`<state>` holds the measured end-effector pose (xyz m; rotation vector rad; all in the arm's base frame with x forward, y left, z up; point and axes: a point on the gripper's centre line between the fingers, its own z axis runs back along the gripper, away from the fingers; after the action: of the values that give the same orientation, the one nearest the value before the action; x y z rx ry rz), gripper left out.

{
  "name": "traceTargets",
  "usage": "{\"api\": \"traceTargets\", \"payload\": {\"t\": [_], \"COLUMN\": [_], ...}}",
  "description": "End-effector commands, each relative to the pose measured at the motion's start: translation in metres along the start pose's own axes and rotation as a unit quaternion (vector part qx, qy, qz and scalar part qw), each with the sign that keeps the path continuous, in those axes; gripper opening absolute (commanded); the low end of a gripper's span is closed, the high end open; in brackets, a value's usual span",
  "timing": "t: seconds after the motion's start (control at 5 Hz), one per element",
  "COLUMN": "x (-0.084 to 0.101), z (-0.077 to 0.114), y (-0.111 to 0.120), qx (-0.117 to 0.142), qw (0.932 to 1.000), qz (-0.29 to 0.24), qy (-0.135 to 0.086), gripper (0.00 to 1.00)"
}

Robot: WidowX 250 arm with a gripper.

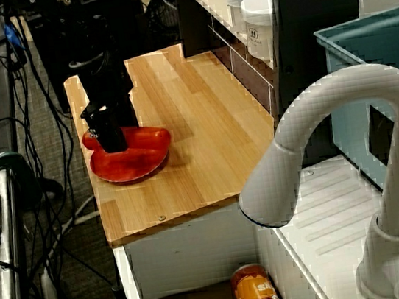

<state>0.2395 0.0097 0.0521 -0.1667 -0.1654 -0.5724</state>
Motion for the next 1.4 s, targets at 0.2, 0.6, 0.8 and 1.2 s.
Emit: {"api": "traceTargets", "payload": {"t": [0.2,0.6,0.8,1.2], "x": [-0.024,-0.042,-0.05,-0.05], "z": [-0.002,0.032,0.053,0.079], "y": [0.035,0.055,0.056,0.036], "qx": [-0.015,-0.081,-0.092,-0.09], "qw": [0.998,0.993,0.9926,0.9951], "qz": [0.056,0.083,0.079,0.004], "qy": [0.025,0.023,0.005,-0.04], "gripper": [1.0,1.0,1.0,1.0]}}
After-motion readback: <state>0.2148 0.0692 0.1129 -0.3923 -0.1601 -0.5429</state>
